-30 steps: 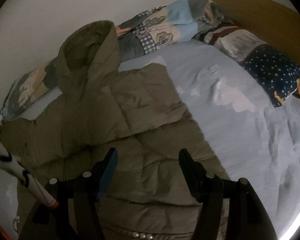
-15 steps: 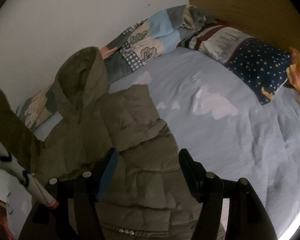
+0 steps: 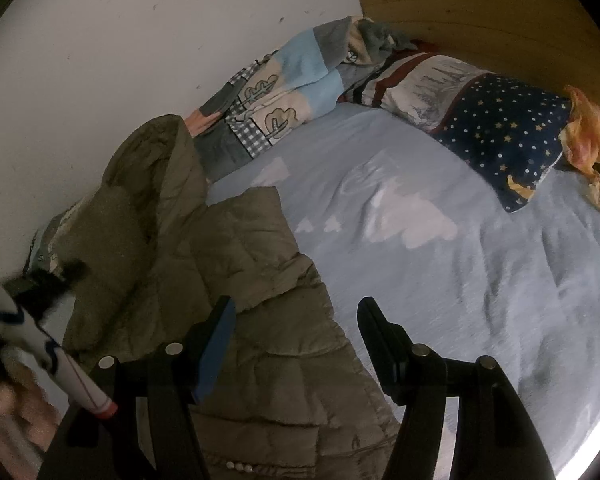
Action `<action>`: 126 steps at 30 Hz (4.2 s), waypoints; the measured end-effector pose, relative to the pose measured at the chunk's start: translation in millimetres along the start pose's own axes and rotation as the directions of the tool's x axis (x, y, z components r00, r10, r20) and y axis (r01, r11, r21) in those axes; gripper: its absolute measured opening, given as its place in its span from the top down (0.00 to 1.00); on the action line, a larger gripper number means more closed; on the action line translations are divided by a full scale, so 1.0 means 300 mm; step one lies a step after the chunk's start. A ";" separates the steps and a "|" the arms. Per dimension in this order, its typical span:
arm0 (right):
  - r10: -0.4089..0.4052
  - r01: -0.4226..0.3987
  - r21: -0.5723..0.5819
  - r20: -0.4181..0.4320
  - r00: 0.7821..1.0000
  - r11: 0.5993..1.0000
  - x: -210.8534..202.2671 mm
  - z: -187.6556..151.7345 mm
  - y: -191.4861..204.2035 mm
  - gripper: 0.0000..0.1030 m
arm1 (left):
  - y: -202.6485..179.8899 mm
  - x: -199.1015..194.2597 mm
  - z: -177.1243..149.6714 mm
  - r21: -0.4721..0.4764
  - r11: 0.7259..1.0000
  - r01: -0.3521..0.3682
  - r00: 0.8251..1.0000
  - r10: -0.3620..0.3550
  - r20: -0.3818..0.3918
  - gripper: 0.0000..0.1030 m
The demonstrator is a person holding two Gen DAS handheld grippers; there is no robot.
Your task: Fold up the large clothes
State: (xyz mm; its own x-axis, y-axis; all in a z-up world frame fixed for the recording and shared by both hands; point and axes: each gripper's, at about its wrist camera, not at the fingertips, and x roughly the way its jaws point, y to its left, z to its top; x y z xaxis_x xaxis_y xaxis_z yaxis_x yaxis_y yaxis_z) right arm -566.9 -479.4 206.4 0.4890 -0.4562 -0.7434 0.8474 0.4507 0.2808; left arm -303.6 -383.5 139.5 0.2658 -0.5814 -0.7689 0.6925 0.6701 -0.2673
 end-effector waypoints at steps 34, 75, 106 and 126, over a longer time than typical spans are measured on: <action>0.128 -0.134 -0.166 -0.043 0.991 0.977 0.295 -0.034 0.351 0.42 | 0.706 0.039 0.050 -0.004 0.923 -0.385 0.920 0.383 -0.082 0.36; 0.077 -0.129 -0.254 -0.206 0.975 0.958 -0.226 -0.513 0.170 0.42 | 0.458 -0.528 -0.705 0.056 0.922 -0.383 0.909 0.387 -0.152 0.31; -0.010 -0.089 -0.391 -0.244 0.970 0.916 -0.138 -0.709 0.024 0.35 | 0.962 -0.790 -0.782 -0.375 0.864 -0.336 0.941 0.295 -0.164 0.31; 0.076 -0.037 0.216 -0.174 0.982 0.976 -0.213 -0.580 -0.485 0.29 | 0.900 -0.698 -0.803 -0.411 0.896 -0.167 0.974 0.085 -0.212 0.31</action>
State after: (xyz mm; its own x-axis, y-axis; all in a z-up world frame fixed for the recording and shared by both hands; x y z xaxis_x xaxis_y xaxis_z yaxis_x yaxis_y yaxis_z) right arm -757.4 -382.3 107.5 0.5086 -0.2799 -0.8143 0.8532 0.2909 0.4329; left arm -334.0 30.5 88.4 0.1751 -0.4114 -0.8945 0.3007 0.8875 -0.3493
